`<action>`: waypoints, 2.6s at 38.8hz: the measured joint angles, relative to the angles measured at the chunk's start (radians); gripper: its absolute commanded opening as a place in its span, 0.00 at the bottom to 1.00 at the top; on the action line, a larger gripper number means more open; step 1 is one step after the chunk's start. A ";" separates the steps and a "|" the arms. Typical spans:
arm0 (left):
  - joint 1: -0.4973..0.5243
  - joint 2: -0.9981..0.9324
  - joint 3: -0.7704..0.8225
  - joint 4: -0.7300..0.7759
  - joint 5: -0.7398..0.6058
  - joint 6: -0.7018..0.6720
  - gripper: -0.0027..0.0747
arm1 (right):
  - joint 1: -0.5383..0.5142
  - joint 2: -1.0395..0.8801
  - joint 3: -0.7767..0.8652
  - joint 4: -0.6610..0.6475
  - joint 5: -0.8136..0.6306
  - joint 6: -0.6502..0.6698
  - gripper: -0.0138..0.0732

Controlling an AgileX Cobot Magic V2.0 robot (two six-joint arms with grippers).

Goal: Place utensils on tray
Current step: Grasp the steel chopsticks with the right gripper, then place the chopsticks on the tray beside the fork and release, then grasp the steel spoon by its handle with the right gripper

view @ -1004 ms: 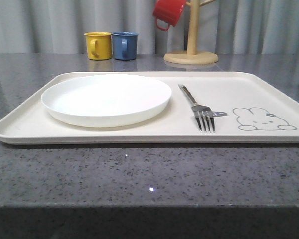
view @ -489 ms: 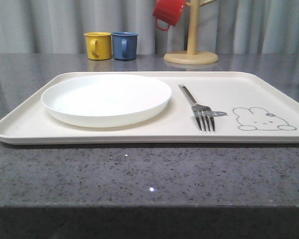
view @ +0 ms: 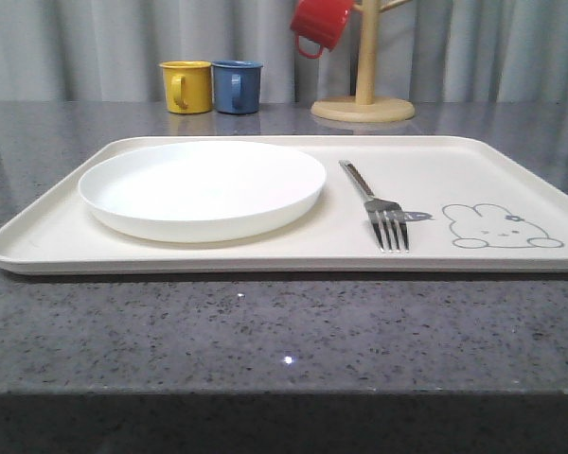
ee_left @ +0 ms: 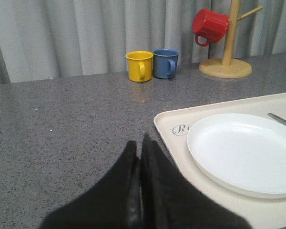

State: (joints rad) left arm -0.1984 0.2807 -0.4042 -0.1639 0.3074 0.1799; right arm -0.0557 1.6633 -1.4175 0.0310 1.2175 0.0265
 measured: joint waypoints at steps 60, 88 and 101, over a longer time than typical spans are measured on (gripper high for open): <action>0.000 0.000 0.000 0.000 0.000 0.000 0.01 | 0.424 0.117 -0.146 -0.031 0.002 0.301 0.61; 0.000 0.000 0.000 0.000 0.000 0.000 0.01 | -0.102 0.032 -0.169 -0.149 0.017 0.013 0.61; 0.000 0.000 0.000 0.000 0.000 0.000 0.01 | -0.140 0.160 -0.169 -0.078 0.017 -0.057 0.61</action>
State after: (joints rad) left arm -0.1984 0.2807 -0.4042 -0.1639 0.3074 0.1799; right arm -0.1954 1.8236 -1.5862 -0.0466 1.2344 -0.0309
